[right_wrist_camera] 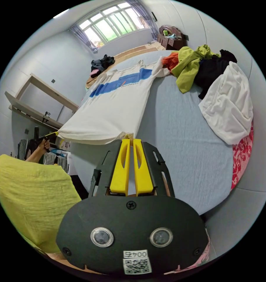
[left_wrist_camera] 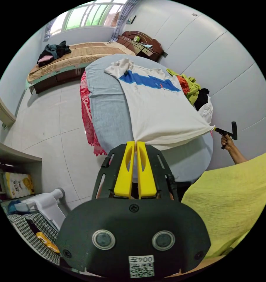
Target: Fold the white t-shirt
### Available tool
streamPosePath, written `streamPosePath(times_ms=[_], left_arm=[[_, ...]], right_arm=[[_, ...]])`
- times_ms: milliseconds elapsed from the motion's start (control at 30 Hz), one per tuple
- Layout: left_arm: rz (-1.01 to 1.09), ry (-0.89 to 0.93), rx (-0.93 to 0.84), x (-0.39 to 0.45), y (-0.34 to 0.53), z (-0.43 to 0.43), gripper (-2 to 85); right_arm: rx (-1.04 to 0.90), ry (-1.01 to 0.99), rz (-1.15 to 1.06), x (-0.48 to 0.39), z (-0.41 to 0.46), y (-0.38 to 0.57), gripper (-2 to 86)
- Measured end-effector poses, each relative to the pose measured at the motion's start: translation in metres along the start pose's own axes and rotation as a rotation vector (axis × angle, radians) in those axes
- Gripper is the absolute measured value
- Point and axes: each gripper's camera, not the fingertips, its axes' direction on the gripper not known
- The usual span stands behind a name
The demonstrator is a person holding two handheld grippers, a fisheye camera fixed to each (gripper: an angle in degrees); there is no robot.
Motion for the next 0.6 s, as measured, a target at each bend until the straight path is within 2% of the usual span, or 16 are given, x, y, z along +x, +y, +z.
streamPosePath(times_ms=[367,600], left_arm=[[0.012,-0.07,-0.166,-0.003,0.056,0.077,0.8],[0.034,-0.082,-0.164,-0.011,0.078,0.082,0.8]], right_arm=[[-0.126,0.157,-0.023,-0.029,-0.042,0.289,-0.6],[-0.114,0.162,-0.067,-0.056,-0.131,0.482,-0.7]])
